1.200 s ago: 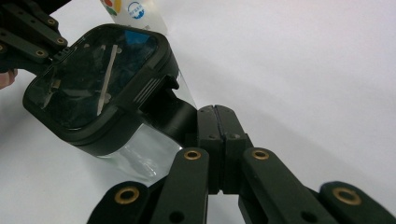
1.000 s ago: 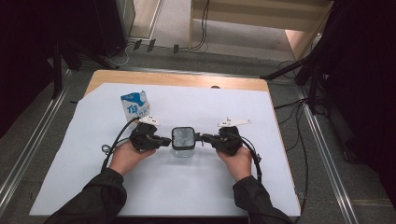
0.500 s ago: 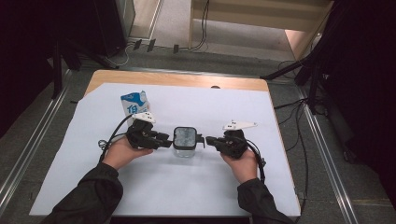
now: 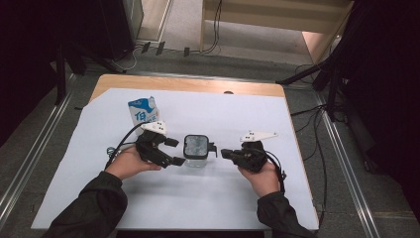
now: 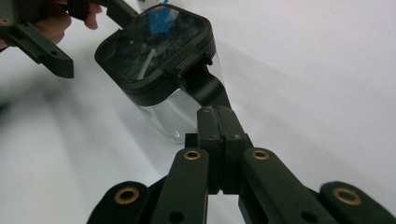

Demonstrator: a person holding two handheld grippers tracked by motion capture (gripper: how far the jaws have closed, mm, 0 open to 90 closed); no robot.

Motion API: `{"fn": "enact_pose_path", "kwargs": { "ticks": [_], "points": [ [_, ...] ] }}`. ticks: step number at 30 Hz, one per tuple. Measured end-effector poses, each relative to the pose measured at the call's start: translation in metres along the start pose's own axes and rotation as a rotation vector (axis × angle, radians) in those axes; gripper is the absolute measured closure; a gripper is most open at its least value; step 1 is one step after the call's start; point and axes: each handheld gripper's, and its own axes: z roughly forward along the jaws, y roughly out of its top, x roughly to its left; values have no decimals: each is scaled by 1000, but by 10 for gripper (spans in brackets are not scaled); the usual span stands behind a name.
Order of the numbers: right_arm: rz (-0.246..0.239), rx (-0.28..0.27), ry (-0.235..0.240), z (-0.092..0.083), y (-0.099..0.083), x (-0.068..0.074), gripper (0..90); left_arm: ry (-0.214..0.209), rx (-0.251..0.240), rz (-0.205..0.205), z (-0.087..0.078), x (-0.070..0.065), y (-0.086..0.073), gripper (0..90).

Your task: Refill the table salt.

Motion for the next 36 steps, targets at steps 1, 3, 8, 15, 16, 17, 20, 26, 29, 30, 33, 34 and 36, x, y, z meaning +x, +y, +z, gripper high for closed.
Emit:
{"fn": "enact_pose_path", "kwargs": {
  "ticks": [1, 3, 8, 15, 16, 17, 20, 26, 29, 30, 33, 34, 36],
  "points": [
    [-1, 2, 0, 0, 0, 0, 900, 14, 2, 9, 0, 0, 1, 140],
    [3, 8, 1, 2, 0, 0, 900, 10, 9, 5, 0, 1, 5, 141],
    [4, 15, 12, 9, 1, -1, 900, -19, 16, 34, 5, 2, 12, 77],
    [12, 25, 23, 14, 1, -4, 900, -20, 25, 70, 17, 10, 16, 45],
    [14, 23, 27, 15, 2, -4, 900, -29, 25, 73, 19, 12, 15, 44],
    [21, 20, 27, 16, 2, -4, 900, -32, 23, 71, 21, 13, 14, 33],
    [29, 17, 28, 17, 2, -6, 900, -30, 36, 79, 26, 16, 12, 33],
    [26, 19, 26, 17, 3, -6, 900, -33, 19, 82, 33, 14, 12, 33],
    [28, 19, 25, 17, 2, -6, 900, -37, 29, 96, 37, 13, 13, 33],
    [28, 18, 24, 17, 2, -6, 900, -32, 32, 99, 38, 13, 13, 33],
    [31, 17, 22, 17, 2, -5, 900, -42, 25, 101, 40, 13, 14, 41],
    [31, 17, 21, 17, 2, -5, 900, -38, 20, 101, 41, 13, 14, 48],
    [34, 15, 20, 17, 2, -5, 900, -40, 17, 96, 43, 13, 14, 49]
  ]
}}
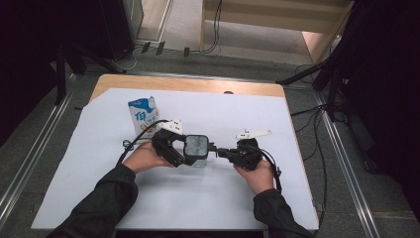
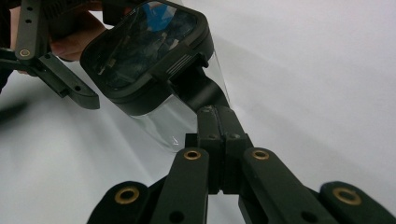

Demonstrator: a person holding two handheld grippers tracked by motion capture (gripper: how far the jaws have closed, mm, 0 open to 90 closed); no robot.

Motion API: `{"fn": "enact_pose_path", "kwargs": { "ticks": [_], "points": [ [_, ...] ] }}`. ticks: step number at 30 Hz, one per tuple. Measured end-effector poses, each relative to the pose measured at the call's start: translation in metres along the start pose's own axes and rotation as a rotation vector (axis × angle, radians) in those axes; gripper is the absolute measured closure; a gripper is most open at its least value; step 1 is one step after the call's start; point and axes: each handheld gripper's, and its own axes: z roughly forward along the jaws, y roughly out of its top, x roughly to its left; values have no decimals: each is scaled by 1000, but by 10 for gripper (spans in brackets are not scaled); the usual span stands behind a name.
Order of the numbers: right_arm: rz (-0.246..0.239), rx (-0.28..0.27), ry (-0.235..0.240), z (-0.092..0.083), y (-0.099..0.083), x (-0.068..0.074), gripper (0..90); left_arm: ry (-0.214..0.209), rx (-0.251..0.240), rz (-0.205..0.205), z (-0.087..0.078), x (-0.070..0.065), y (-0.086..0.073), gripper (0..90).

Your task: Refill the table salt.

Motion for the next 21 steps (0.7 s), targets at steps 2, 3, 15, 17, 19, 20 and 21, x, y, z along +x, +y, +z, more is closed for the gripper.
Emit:
{"fn": "enact_pose_path", "kwargs": {
  "ticks": [2, 3, 15, 17, 19, 20, 21],
  "points": [
    [2, -2, -2, 0, 0, 0, 900, -5, -1, -3, 1, 1, 0, 49],
    [1, -4, -5, 0, -1, 0, 900, -4, -5, -4, 2, 1, 0, 49],
    [5, -9, -9, 0, -1, 1, 900, 11, -2, 4, 2, 1, 1, 74],
    [5, -9, -10, 0, -1, 1, 900, 15, 0, 9, 2, 0, 2, 77],
    [6, -9, -9, 0, -1, 1, 900, 24, 3, 13, 1, -1, 3, 79],
    [8, -8, -8, 0, -1, 1, 900, 26, 4, 14, 1, -2, 4, 79],
    [12, -6, -7, 0, -1, 1, 900, 24, -5, 11, 0, -3, 5, 79]
  ]
}}
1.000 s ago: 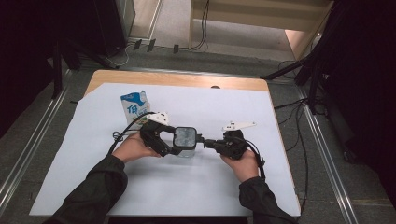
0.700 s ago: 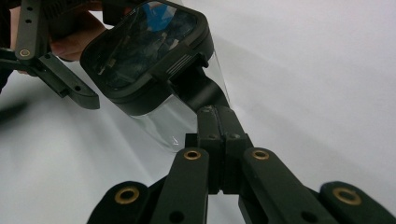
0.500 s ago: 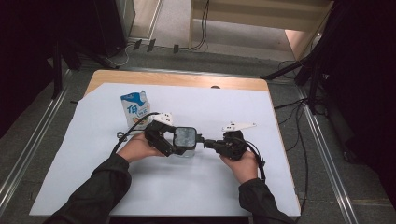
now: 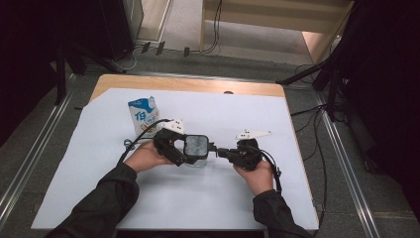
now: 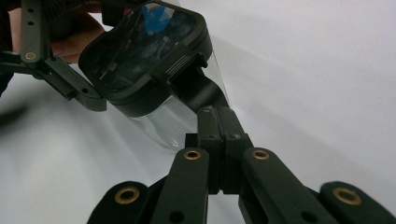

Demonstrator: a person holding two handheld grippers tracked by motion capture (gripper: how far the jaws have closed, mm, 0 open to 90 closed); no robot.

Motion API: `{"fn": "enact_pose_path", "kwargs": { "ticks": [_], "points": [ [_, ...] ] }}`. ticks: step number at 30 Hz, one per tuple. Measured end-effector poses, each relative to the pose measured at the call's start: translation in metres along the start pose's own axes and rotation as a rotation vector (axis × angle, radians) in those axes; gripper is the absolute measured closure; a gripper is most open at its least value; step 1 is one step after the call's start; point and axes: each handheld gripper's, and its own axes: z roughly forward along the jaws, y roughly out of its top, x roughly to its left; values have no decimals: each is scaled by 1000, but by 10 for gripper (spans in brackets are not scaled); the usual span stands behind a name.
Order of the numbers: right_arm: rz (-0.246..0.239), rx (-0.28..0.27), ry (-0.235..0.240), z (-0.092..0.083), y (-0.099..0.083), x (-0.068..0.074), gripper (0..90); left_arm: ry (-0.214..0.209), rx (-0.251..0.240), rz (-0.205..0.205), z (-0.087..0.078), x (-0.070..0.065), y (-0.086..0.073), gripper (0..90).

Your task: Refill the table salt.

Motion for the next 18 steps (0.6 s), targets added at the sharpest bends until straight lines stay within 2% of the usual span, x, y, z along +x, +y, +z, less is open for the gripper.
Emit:
{"fn": "enact_pose_path", "kwargs": {
  "ticks": [11, 18],
  "points": [
    [-3, -6, -8, 0, 1, -1, 900, 9, -8, 15, -5, -1, 3, 102],
    [-5, -9, -7, 0, 1, -1, 900, 2, -5, 1, -6, -1, 4, 102]
  ]
}}
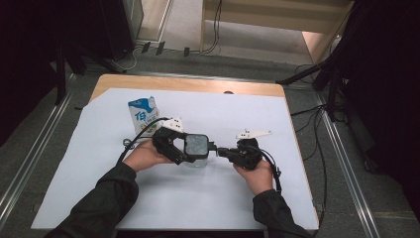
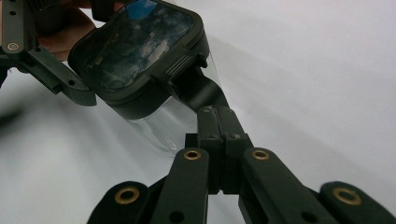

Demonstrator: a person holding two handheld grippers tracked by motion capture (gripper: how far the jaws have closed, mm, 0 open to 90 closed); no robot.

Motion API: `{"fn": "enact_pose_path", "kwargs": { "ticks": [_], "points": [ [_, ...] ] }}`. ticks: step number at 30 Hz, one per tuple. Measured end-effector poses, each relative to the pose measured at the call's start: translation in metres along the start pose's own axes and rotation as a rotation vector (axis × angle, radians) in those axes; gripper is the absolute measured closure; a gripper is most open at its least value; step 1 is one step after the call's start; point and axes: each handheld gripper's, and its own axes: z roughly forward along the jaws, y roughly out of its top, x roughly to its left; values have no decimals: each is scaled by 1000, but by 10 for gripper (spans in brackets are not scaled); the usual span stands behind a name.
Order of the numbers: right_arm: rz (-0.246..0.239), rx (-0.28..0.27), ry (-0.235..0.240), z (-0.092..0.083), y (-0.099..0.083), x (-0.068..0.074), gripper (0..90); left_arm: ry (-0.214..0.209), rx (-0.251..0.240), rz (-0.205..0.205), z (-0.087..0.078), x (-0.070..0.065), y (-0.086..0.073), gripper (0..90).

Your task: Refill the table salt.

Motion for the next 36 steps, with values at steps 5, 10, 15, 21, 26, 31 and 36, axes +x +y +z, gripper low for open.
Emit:
{"fn": "enact_pose_path", "kwargs": {
  "ticks": [5, 10, 15, 21, 26, 31, 36],
  "points": [
    [0, 1, 2, 0, 0, 1, 900, 2, 5, -13, -3, 0, 2, 101],
    [0, 3, 1, 1, 0, 1, 900, 1, 6, -18, -5, 0, 4, 100],
    [-4, 6, 0, 1, 0, 1, 900, 5, 9, -19, -9, -2, 6, 101],
    [-2, 10, -2, 1, 0, 2, 900, 10, 25, -14, -10, -4, 9, 98],
    [-3, 10, -1, 1, 0, 1, 900, 18, 34, -9, -11, -6, 11, 98],
    [-2, 11, 0, 1, 0, 2, 900, 17, 23, -11, -14, -6, 13, 98],
    [-5, 8, 2, 1, 0, 1, 900, 31, 27, -2, -19, -10, 17, 106]
  ]
}}
